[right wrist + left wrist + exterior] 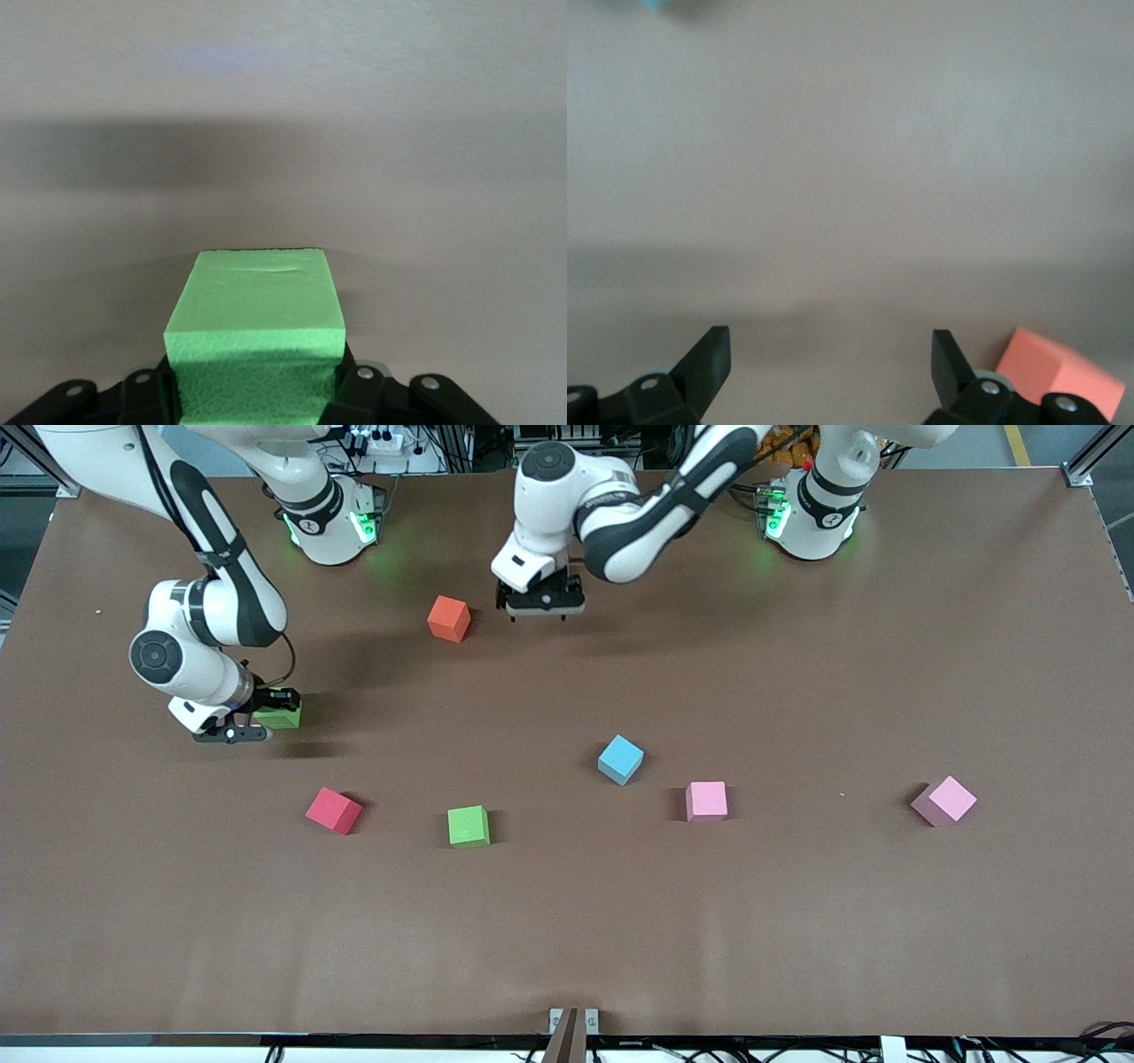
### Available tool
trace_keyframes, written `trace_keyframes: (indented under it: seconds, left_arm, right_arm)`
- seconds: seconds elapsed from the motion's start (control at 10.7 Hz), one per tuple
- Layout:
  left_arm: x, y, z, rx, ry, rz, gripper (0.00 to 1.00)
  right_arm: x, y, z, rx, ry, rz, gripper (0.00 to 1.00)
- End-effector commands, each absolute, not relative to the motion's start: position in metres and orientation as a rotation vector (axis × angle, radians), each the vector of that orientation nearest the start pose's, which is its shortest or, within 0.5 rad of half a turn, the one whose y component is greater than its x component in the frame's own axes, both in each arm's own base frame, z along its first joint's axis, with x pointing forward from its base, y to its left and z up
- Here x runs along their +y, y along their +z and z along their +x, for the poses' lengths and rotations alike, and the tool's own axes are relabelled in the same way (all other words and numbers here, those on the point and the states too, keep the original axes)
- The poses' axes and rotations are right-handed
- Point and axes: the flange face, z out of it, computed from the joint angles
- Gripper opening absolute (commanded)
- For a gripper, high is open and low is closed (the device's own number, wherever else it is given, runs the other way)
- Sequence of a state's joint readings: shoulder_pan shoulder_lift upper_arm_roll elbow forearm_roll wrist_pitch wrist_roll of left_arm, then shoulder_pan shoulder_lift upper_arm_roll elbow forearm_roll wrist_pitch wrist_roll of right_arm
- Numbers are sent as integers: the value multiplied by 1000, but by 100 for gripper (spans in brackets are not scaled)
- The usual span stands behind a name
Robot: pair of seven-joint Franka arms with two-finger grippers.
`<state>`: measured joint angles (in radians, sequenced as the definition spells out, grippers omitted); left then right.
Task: Arrange blocks into number 1
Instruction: 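Place the purple cube beside the orange cube with the left gripper, then place the green cube below purple while the left gripper reaches the cyan cube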
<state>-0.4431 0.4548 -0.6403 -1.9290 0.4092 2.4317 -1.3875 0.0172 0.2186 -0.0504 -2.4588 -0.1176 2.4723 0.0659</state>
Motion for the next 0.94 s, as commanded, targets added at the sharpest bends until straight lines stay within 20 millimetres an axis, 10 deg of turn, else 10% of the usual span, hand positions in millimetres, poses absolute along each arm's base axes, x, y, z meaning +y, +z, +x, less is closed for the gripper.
trace_keyframes:
  seconds: [0.0, 0.47, 0.84]
  left_arm:
    - [-506, 325, 390, -70, -198, -3279, 100]
    - [-367, 298, 541, 169, -202, -3197, 100]
    - [-339, 299, 574, -449, -26, -3335, 100]
  right_arm:
    - [61, 212, 471, 65, 317, -3247, 0]
    - [229, 252, 468, 164, 197, -3055, 0]
    - [361, 263, 411, 209, 155, -3055, 0]
